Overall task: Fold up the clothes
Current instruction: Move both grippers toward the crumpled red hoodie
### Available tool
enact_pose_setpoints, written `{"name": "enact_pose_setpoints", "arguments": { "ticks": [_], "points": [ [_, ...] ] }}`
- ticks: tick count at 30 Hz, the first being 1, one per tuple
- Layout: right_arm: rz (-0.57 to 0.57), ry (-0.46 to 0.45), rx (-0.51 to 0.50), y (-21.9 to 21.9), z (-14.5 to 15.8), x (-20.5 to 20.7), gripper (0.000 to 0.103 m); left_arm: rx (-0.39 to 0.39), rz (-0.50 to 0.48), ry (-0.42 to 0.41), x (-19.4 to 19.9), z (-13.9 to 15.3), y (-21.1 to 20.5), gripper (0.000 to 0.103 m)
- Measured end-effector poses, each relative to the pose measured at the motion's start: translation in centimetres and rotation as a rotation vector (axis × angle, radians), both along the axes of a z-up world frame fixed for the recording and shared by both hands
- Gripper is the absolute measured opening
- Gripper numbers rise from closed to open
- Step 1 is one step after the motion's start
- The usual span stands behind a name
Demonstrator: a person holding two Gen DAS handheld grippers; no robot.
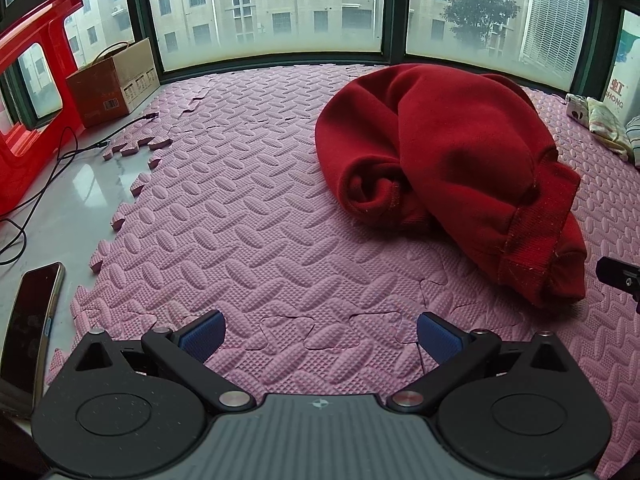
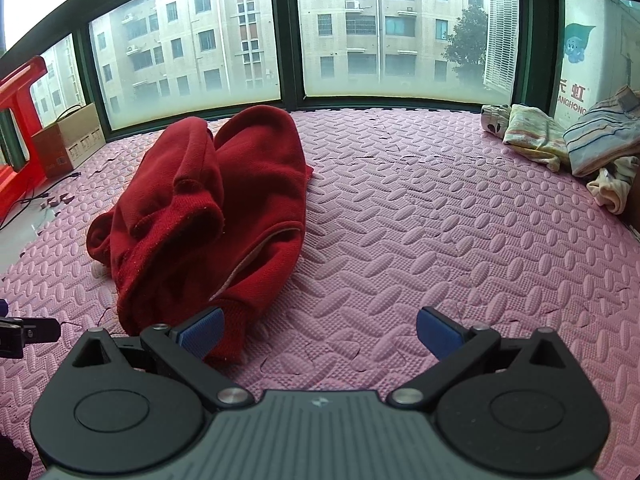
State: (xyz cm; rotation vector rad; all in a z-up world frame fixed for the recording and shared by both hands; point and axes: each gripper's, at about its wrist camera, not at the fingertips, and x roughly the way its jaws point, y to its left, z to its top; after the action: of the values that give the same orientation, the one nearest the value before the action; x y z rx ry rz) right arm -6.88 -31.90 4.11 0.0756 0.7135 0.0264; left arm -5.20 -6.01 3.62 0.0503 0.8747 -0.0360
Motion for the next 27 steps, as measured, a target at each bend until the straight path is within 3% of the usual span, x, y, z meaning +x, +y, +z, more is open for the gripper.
{"name": "enact_pose_setpoints", "arguments": {
  "ticks": [27],
  "points": [
    [0.054, 0.011, 0.018, 1.7, 0.2, -1.1, 0.103, 0.002, -0.028, 0.018, -0.5, 0.4, -1.9, 0.103]
  ]
}}
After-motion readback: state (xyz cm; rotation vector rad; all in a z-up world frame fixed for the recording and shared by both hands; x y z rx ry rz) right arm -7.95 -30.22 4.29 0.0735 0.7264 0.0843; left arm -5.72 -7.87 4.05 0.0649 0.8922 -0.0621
